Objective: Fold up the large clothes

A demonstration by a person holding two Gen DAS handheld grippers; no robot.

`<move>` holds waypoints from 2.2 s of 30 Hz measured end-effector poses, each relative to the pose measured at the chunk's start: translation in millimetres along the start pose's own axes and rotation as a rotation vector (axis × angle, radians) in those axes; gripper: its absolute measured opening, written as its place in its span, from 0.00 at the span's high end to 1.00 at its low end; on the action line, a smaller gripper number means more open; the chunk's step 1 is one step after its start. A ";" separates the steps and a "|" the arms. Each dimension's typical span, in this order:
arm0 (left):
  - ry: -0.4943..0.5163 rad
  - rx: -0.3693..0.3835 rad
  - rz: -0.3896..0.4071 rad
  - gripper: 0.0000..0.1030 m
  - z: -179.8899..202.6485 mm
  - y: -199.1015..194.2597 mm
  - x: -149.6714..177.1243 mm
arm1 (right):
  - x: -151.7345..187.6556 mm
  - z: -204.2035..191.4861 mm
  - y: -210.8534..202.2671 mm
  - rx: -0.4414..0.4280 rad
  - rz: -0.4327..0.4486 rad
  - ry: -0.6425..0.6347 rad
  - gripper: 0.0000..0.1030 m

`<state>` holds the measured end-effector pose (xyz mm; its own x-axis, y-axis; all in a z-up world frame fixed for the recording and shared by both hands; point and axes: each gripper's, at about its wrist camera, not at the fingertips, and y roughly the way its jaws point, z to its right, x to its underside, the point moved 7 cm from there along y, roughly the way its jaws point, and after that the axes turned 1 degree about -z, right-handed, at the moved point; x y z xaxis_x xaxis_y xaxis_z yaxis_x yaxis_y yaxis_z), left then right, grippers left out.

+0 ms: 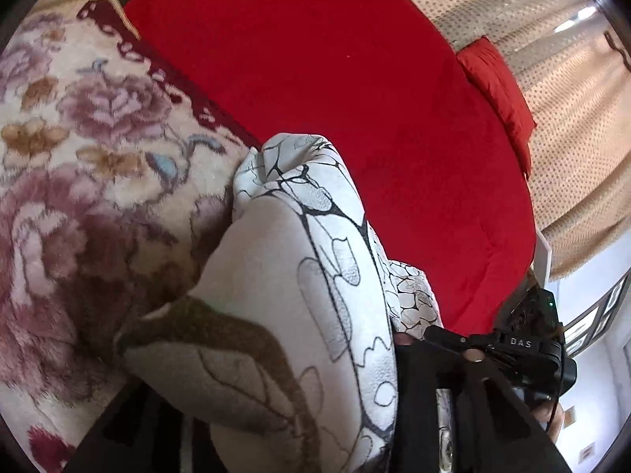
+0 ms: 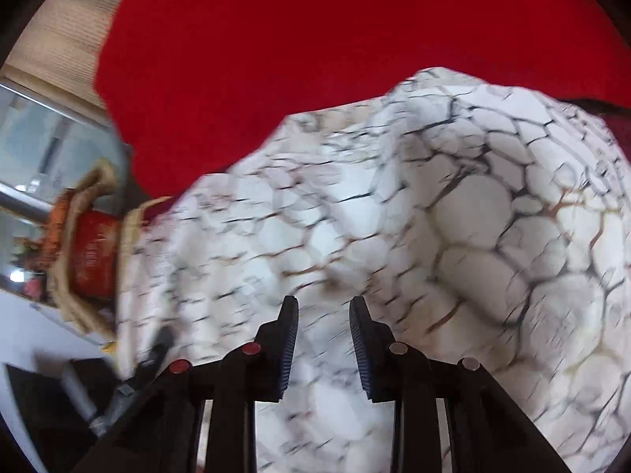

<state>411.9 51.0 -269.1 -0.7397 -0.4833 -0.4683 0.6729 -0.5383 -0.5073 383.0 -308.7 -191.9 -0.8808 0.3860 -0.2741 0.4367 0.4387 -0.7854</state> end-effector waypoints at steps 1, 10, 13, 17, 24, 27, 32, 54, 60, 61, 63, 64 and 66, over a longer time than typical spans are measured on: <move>-0.001 -0.002 0.000 0.59 0.0 0.7 -0.2 | 1.7 -5.3 2.6 -0.001 -0.006 -0.010 0.70; 0.147 -0.023 0.018 0.77 15.5 -7.1 -2.1 | 9.2 -11.1 37.5 0.105 -0.070 -0.032 0.74; 0.249 -0.027 0.054 0.78 34.6 -18.1 0.6 | 13.7 -8.6 9.8 0.063 -0.029 -0.039 0.72; 0.411 -0.035 0.105 0.79 71.6 -30.4 10.8 | 25.7 24.5 -43.6 0.049 0.073 -0.010 0.71; 0.760 -0.092 0.121 0.82 156.9 -32.5 71.4 | 46.6 100.9 -60.8 -0.089 0.110 0.135 0.72; 0.910 -0.130 0.082 0.82 185.3 -16.5 109.8 | 39.9 84.6 -79.4 -0.151 0.119 0.103 0.70; 1.082 -0.196 0.006 0.82 198.5 14.8 164.8 | 22.2 83.4 -113.1 -0.326 0.228 0.192 0.05; 1.139 -0.138 -0.004 0.84 205.2 0.0 179.1 | -47.3 -62.5 -3.9 0.011 0.076 -0.308 0.85; 1.210 -0.060 0.021 0.84 261.2 -15.9 203.6 | -36.0 -40.3 -83.1 -0.024 0.218 -0.301 0.87; 1.234 -0.036 0.020 0.84 278.4 -14.7 213.4 | -37.9 -34.3 -99.9 -0.023 0.241 -0.305 0.87; 1.288 -0.001 0.032 0.84 306.0 -9.8 230.3 | -37.6 -15.8 -132.5 -0.024 0.297 -0.312 0.87; 1.309 0.014 0.037 0.84 317.3 -6.8 237.9 | -39.5 -4.5 -144.1 -0.024 0.317 -0.307 0.87; 1.348 0.051 0.030 0.84 339.3 8.5 254.4 | -42.0 23.2 -164.8 -0.032 0.352 -0.273 0.87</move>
<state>227.1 -310.7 -147.1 -0.1223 0.5378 -0.8342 0.6660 -0.5787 -0.4707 343.7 -416.0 -63.8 -0.6915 0.2902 -0.6615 0.7204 0.3450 -0.6017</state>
